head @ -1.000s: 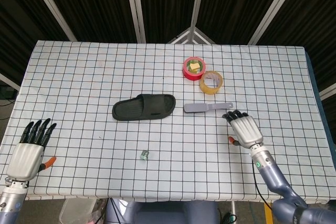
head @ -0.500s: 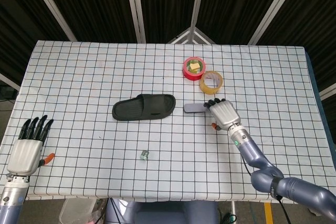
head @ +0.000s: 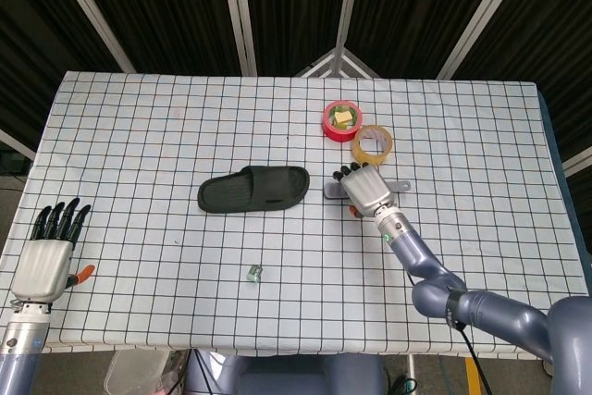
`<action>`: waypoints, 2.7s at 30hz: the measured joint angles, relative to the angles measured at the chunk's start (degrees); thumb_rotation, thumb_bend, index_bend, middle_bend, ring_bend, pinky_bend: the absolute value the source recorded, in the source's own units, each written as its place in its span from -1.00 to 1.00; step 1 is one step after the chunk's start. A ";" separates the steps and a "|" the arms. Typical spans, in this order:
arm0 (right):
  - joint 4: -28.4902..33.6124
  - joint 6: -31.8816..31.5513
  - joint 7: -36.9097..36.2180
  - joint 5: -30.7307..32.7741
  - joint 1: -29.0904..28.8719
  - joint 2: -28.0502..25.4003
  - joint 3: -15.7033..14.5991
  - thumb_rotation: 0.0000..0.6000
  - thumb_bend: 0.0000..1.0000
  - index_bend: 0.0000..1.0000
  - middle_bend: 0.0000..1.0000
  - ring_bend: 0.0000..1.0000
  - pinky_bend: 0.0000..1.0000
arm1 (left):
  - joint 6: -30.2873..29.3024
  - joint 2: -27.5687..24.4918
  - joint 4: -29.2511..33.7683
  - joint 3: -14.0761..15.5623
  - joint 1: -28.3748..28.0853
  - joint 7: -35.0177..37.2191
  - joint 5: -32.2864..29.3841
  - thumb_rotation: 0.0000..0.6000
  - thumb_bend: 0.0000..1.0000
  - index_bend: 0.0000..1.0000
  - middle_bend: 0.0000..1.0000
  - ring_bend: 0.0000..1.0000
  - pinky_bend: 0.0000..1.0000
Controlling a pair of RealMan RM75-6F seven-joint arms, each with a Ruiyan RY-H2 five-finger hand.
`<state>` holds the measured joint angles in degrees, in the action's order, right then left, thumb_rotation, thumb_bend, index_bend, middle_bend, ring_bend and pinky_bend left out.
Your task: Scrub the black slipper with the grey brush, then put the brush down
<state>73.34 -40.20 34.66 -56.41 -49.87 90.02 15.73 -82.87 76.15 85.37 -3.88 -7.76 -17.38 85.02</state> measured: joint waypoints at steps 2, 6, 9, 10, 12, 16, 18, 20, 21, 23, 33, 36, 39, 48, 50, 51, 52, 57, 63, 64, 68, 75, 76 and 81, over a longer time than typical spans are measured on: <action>-0.94 0.23 0.31 0.75 -0.82 0.92 -0.36 1.00 -0.31 -0.46 -0.46 -0.51 -0.30 | 0.17 -0.01 -0.04 -0.01 -0.08 -0.02 -0.22 1.00 -0.83 -1.00 -1.00 -1.00 -0.91; -2.61 0.40 0.68 1.59 -2.13 2.44 -1.05 1.00 -0.31 -0.44 -0.44 -0.50 -0.30 | 0.64 -0.02 -0.09 -0.02 -0.29 -0.06 -0.72 1.00 -0.83 -1.00 -1.00 -1.00 -0.91; -4.05 0.46 0.84 2.16 -3.37 3.58 -1.62 1.00 -0.31 -0.42 -0.43 -0.49 -0.30 | 0.69 -0.11 -0.08 -0.02 -0.38 0.06 -0.90 1.00 -0.83 -1.00 -1.00 -1.00 -0.91; -4.41 0.48 0.87 2.28 -3.69 3.84 -1.75 1.00 -0.31 -0.42 -0.43 -0.49 -0.30 | 0.60 -0.15 -0.07 -0.02 -0.37 0.13 -0.89 1.00 -0.83 -1.00 -1.00 -1.00 -0.91; -5.03 0.48 0.88 2.55 -4.27 4.21 -2.02 1.00 -0.31 -0.42 -0.43 -0.49 -0.30 | 0.39 -0.23 -0.03 -0.01 -0.34 0.24 -0.85 1.00 -0.83 -1.00 -1.00 -1.00 -0.91; -5.73 0.37 0.89 2.79 -5.03 4.52 -2.41 1.00 -0.31 -0.42 -0.43 -0.49 -0.30 | 0.08 -0.33 0.05 0.03 -0.27 0.36 -0.85 1.00 -0.83 -1.00 -1.00 -1.00 -0.91; -6.05 0.36 0.87 2.88 -5.42 4.69 -2.65 1.00 -0.31 -0.42 -0.43 -0.49 -0.30 | -0.12 -0.38 0.11 0.06 -0.21 0.42 -0.82 1.00 -0.83 -1.00 -1.00 -1.00 -0.91; -6.42 0.52 0.80 3.00 -5.79 4.87 -2.90 1.00 -0.31 -0.41 -0.42 -0.49 -0.30 | -0.38 -0.45 0.18 0.09 -0.13 0.42 -0.76 1.00 -0.83 -1.00 -1.00 -1.00 -0.91; -6.59 0.61 0.78 3.06 -5.93 4.96 -3.00 1.00 -0.31 -0.40 -0.42 -0.48 -0.29 | -0.43 -0.47 0.20 0.10 -0.11 0.43 -0.76 1.00 -0.83 -1.00 -1.00 -1.00 -0.91; -7.11 0.94 0.75 3.22 -6.24 5.17 -3.29 1.00 -0.31 -0.36 -0.40 -0.46 -0.27 | -0.55 -0.48 0.21 0.11 -0.07 0.38 -0.82 1.00 -0.83 -1.00 -1.00 -1.00 -0.91; -10.49 1.79 -0.07 3.16 -7.72 6.65 -4.51 1.00 -0.31 -0.30 -0.37 -0.43 -0.25 | -1.03 -0.59 0.35 -0.04 0.01 0.41 -1.13 1.00 -0.83 -1.00 -1.00 -1.00 -0.91; -10.75 1.81 -0.37 2.94 -8.09 6.72 -4.67 1.00 -0.31 -0.30 -0.36 -0.42 -0.25 | -1.05 -0.64 0.37 -0.06 0.00 0.51 -1.21 1.00 -0.83 -1.00 -1.00 -1.00 -0.91; -10.90 1.84 -0.45 2.84 -8.44 6.65 -4.83 1.00 -0.31 -0.29 -0.36 -0.41 -0.25 | -0.94 -0.64 0.33 -0.03 -0.07 0.56 -1.29 1.00 -0.83 -1.00 -1.00 -1.00 -0.91; -11.30 2.43 0.49 3.56 -9.61 6.15 -5.56 1.00 -0.31 -0.27 -0.34 -0.41 -0.25 | -1.09 -0.71 0.35 -0.06 -0.07 0.60 -1.48 1.00 -0.83 -1.00 -1.00 -1.00 -0.91; -11.40 2.65 0.75 3.95 -9.83 6.03 -5.76 1.00 -0.31 -0.27 -0.34 -0.40 -0.23 | -1.08 -0.71 0.36 -0.03 -0.10 0.57 -1.48 1.00 -0.83 -1.00 -1.00 -1.00 -0.91; -11.48 2.76 0.87 4.10 -9.95 6.01 -5.87 1.00 -0.31 -0.27 -0.34 -0.40 -0.22 | -1.09 -0.70 0.37 -0.03 -0.10 0.55 -1.48 1.00 -0.83 -1.00 -1.00 -1.00 -0.91; -11.54 2.86 0.98 4.23 -10.05 5.99 -5.98 1.00 -0.31 -0.27 -0.34 -0.40 -0.22 | -1.12 -0.70 0.38 -0.02 -0.10 0.52 -1.48 1.00 -0.83 -1.00 -1.00 -1.00 -0.91; -11.65 3.00 1.38 4.55 -10.55 5.86 -6.46 1.00 -0.30 -0.23 -0.31 -0.37 -0.19 | -1.34 -0.71 0.48 -0.06 -0.07 0.50 -1.51 1.00 -0.83 -1.00 -1.00 -1.00 -0.91; -12.04 3.22 1.89 5.31 -11.41 5.80 -6.76 1.00 -0.30 -0.20 -0.29 -0.35 -0.15 | -1.60 -0.81 0.59 -0.03 -0.05 0.55 -1.40 1.00 -0.82 -1.00 -1.00 -1.00 -0.91; -12.19 3.27 1.94 5.44 -11.55 5.83 -6.84 1.00 -0.30 -0.20 -0.29 -0.35 -0.15 | -1.64 -0.83 0.62 -0.03 -0.03 0.57 -1.40 1.00 -0.82 -1.00 -1.00 -1.00 -0.91; -12.74 3.31 1.86 5.69 -11.83 5.98 -7.15 1.00 -0.30 -0.17 -0.26 -0.33 -0.12 | -1.51 -0.84 0.58 -0.06 -0.07 0.53 -1.62 1.00 -0.83 -1.00 -1.00 -1.00 -0.91; -13.21 3.29 1.40 5.90 -12.13 6.11 -7.53 1.00 -0.30 -0.11 -0.20 -0.28 -0.09 | -1.46 -0.79 0.66 -0.03 -0.16 0.37 -1.68 1.00 -0.82 -1.00 -1.00 -1.00 -0.91; -13.19 3.25 1.37 5.89 -12.15 6.08 -7.58 1.00 -0.30 -0.10 -0.18 -0.27 -0.08 | -1.44 -0.79 0.66 -0.03 -0.17 0.36 -1.70 1.00 -0.82 -1.00 -1.00 -1.00 -0.91; -12.93 2.74 1.26 5.75 -12.18 5.87 -7.80 1.00 -0.30 -0.02 -0.11 -0.21 -0.02 | -1.51 -0.76 0.69 0.05 -0.19 0.30 -1.61 1.00 -0.83 -1.00 -1.00 -1.00 -0.91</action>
<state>60.41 -37.47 35.92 -50.65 -62.06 95.89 7.93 -84.37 75.39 86.07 -3.83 -7.95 -17.08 83.41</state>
